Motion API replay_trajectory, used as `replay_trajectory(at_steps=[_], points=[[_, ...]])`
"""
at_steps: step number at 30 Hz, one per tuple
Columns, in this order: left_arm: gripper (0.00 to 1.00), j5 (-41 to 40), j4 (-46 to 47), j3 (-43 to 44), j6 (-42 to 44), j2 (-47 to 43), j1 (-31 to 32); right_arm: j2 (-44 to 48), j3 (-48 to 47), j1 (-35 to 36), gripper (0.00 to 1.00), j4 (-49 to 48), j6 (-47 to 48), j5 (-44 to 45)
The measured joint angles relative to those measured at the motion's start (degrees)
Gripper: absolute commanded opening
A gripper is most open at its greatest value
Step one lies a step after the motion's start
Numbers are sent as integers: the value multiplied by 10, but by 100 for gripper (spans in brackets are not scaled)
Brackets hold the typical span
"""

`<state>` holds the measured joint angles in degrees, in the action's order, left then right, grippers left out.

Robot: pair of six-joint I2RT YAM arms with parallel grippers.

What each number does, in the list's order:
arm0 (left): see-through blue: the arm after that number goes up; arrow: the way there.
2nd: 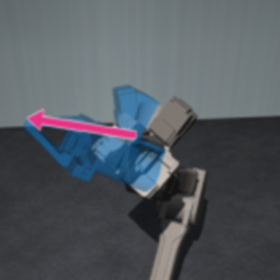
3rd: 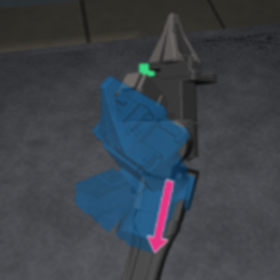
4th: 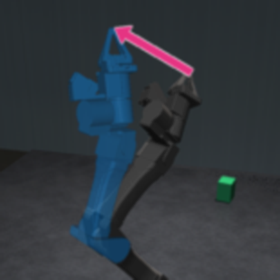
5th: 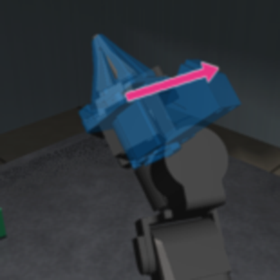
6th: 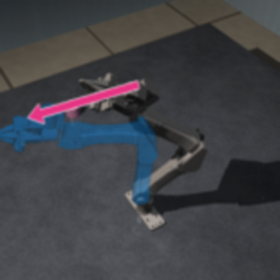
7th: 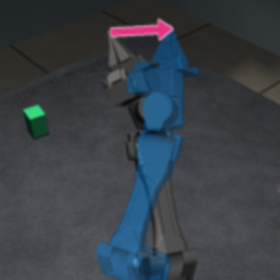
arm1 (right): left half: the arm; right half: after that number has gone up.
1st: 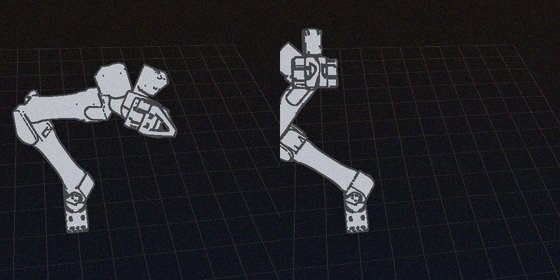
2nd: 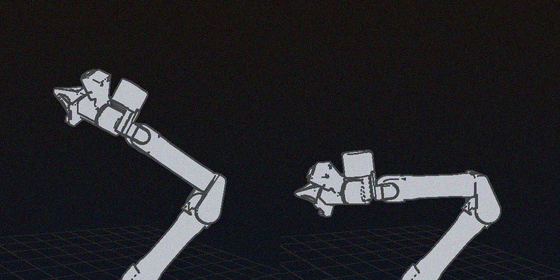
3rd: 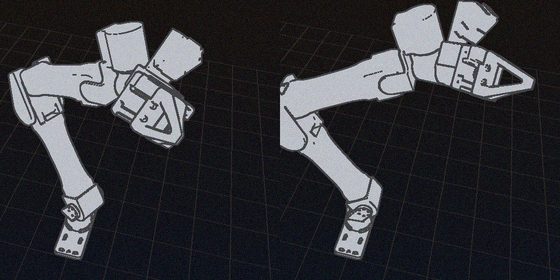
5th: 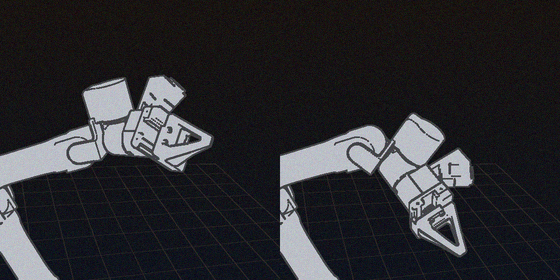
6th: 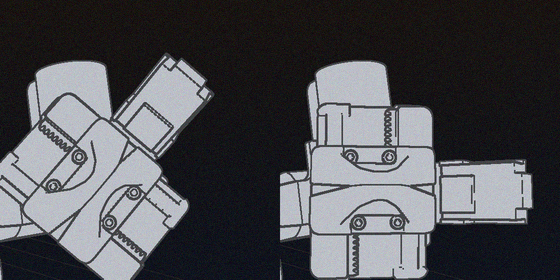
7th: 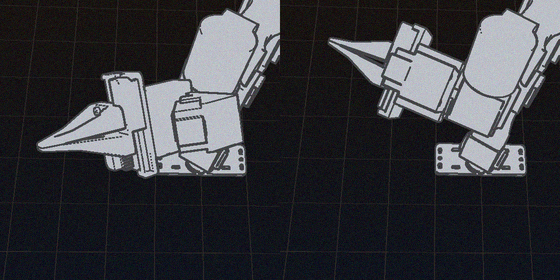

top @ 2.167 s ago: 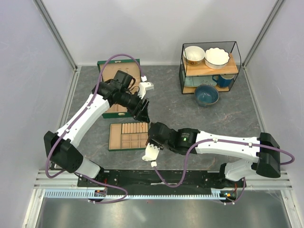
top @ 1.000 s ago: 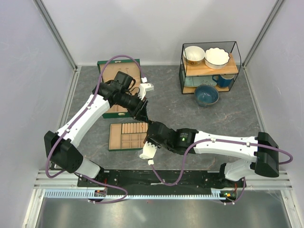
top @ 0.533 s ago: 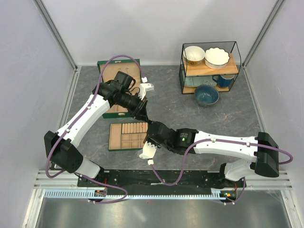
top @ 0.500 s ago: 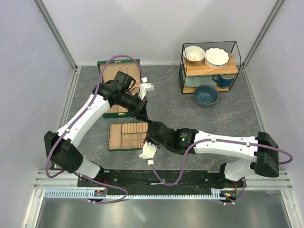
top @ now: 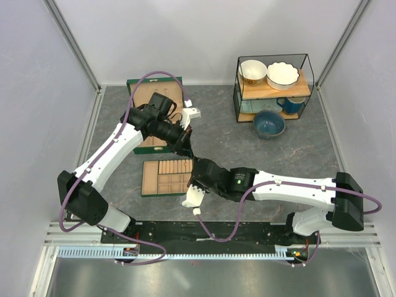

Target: Organize the mixed jewelry

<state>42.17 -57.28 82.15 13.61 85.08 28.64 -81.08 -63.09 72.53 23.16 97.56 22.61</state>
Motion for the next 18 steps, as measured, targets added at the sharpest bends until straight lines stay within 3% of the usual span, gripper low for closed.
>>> replay_trajectory(at_steps=[3,7,10,18], points=[[12,0,0,0,0,0,0,0,0,0,0,0,0,0],[2,0,1,0,0,0,0,0,0,0,0,0,0,1],[2,0,2,0,0,0,0,0,0,0,2,0,-2,3],[1,0,7,-5,0,-6,0,-2,-1,0,28,0,-5,7]])
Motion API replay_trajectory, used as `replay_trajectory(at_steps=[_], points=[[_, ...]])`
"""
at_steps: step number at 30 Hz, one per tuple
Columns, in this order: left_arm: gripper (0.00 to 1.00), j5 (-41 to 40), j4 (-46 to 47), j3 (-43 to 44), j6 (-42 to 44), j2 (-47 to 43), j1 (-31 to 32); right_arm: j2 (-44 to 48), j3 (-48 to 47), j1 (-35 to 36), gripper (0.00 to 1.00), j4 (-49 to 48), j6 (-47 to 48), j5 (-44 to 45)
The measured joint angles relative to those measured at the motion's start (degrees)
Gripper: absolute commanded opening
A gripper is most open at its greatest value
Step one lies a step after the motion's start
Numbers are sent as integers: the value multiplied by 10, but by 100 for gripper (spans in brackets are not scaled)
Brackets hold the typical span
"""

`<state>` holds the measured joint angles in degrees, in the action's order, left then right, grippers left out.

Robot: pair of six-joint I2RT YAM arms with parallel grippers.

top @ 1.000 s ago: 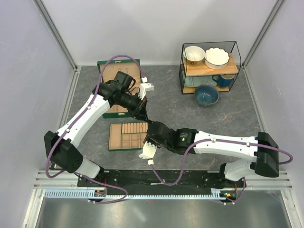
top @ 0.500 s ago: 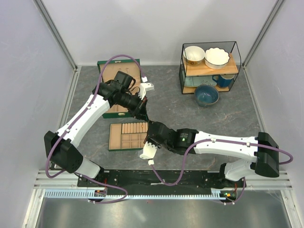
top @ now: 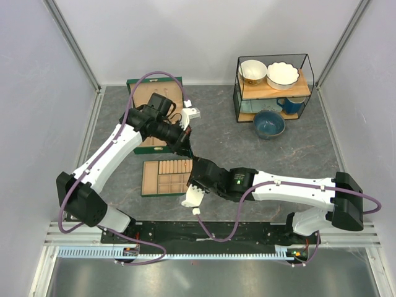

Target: Organize the mixed jewelry

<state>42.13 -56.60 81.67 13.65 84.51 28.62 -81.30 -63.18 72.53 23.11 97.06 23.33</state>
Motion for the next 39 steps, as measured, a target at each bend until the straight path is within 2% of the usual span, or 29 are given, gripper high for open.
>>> replay_trajectory(at_steps=[4,9,15,19,24,29,32,36,39], points=[[2,0,0,-3,0,-7,0,0,0,0,36,0,-3,1],[1,-5,6,-3,0,-14,0,0,0,0,57,5,-17,1],[1,-19,19,-3,-5,-27,-3,1,-3,5,61,12,-60,6],[1,-44,45,1,-12,-28,-7,1,-41,14,60,24,-117,-5],[1,-58,71,28,-30,-28,-32,-3,-181,18,59,38,-228,-15],[1,-39,114,83,-74,-15,-93,0,-282,3,63,50,-359,-41],[2,-8,156,91,-115,-7,-122,-11,-363,-65,64,84,-455,-88],[2,47,216,82,-174,0,-136,-52,-496,-213,64,110,-585,-167],[2,85,255,67,-205,1,-138,-60,-529,-323,64,118,-679,-260]])
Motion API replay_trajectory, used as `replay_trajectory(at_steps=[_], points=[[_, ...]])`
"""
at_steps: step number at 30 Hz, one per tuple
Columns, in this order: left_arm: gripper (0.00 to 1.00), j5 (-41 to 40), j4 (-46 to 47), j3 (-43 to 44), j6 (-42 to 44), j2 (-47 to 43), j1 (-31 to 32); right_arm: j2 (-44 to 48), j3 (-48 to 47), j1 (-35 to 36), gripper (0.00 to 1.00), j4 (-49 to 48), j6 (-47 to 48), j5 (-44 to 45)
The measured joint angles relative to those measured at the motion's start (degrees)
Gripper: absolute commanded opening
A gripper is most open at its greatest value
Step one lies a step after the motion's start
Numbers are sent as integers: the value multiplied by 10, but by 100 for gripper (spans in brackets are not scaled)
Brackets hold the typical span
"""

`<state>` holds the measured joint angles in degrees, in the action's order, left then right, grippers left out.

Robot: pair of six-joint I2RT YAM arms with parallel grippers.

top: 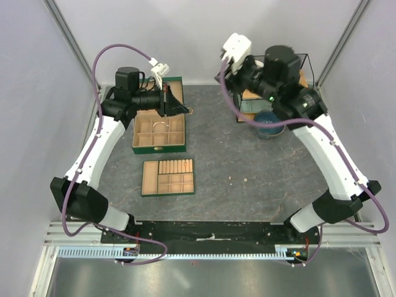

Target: Organize the mixed jewelry

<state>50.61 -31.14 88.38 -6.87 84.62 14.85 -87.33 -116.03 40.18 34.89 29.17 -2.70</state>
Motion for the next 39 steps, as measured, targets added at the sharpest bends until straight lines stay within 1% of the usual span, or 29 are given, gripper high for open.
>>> replay_trajectory(at_steps=[4,7,10,13,18,24,27,34,39], points=[[1,36,58,-27,-40,-2,-1,-6,17,-126,63,-15,-130,-153],[1,51,102,-53,-75,-10,-3,2,102,-202,63,-79,-223,-254],[2,57,145,-85,-110,-29,-5,2,180,-245,63,-117,-298,-320],[1,61,189,-114,-139,-50,-10,2,232,-261,63,-162,-359,-374],[2,69,255,-142,-182,-75,-17,3,298,-263,63,-260,-450,-452],[2,80,330,-183,-228,-82,-21,6,351,-256,63,-374,-536,-504],[2,82,351,-197,-245,-82,-22,6,367,-241,62,-418,-560,-513],[1,75,409,-232,-282,-98,-23,-2,373,-158,59,-465,-576,-511],[2,54,451,-261,-306,-115,-23,-18,374,-134,57,-495,-592,-501]])
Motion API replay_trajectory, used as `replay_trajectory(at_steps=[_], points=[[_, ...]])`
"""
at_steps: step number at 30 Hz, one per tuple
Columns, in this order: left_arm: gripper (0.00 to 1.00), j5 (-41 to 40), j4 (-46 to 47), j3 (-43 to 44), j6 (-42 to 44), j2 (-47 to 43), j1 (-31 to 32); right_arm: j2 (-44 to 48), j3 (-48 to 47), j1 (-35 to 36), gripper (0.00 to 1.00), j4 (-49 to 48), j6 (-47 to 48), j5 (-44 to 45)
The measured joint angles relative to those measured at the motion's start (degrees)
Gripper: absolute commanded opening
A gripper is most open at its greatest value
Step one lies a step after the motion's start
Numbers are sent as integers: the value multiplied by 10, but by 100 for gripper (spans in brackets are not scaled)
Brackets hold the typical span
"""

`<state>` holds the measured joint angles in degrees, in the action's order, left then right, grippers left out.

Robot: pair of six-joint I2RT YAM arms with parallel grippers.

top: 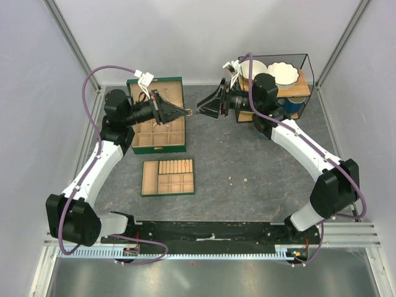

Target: Organize the mixed jewelry

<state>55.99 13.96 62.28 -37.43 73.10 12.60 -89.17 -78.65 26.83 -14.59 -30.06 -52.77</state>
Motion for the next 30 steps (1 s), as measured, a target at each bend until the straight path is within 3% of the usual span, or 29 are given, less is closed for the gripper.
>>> replay_trajectory(at_steps=[22,30], points=[[2,-34,112,-58,-72,-12,0,-27,23,24,40,-72,-43,14],[2,-34,131,-64,-82,-14,0,-28,24,30,23,-88,-54,14]])
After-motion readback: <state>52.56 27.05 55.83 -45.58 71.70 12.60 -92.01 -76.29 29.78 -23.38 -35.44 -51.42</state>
